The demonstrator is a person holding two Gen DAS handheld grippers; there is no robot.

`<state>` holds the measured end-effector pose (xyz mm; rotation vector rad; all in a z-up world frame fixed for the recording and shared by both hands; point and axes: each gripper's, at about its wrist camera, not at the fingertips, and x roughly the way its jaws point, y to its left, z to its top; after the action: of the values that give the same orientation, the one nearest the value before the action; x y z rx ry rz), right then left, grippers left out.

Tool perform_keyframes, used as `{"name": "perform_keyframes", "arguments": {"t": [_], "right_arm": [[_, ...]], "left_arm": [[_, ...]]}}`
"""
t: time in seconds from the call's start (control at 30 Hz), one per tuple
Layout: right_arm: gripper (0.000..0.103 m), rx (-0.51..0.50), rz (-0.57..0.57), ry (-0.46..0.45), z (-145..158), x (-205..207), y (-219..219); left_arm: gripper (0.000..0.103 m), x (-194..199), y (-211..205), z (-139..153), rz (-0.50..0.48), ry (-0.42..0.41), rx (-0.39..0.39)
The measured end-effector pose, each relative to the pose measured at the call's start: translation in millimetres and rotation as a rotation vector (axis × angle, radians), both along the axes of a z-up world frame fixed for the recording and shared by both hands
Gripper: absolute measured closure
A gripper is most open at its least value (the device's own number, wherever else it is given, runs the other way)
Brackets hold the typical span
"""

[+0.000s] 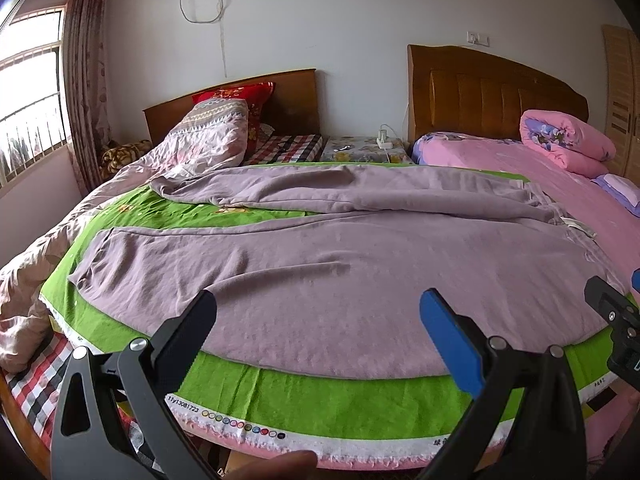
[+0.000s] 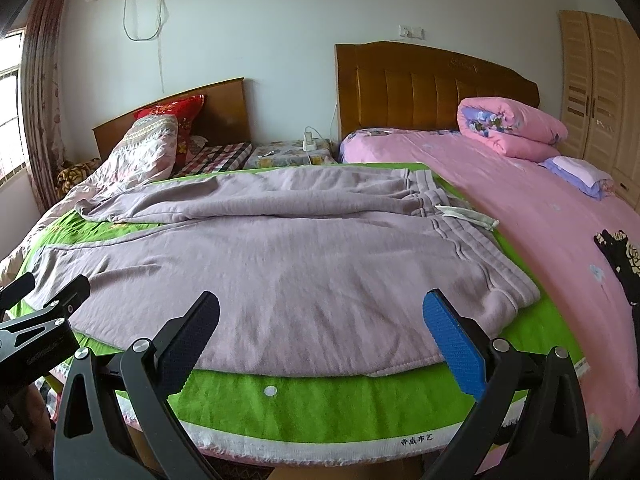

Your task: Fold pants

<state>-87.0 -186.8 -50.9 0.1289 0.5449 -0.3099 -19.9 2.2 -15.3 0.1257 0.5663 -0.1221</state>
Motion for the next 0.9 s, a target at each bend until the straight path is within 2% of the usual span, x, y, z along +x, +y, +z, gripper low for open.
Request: {"name": "perform_keyframes", "arguments": {"t": [0.9], "right_arm": [[0.004,0.023,0.001,0.021,-8.9,0.8,-3.0]], "left_arm": [[0.001,-0.5,-0.7,-6.2,-0.003,0.019,0.000]]}}
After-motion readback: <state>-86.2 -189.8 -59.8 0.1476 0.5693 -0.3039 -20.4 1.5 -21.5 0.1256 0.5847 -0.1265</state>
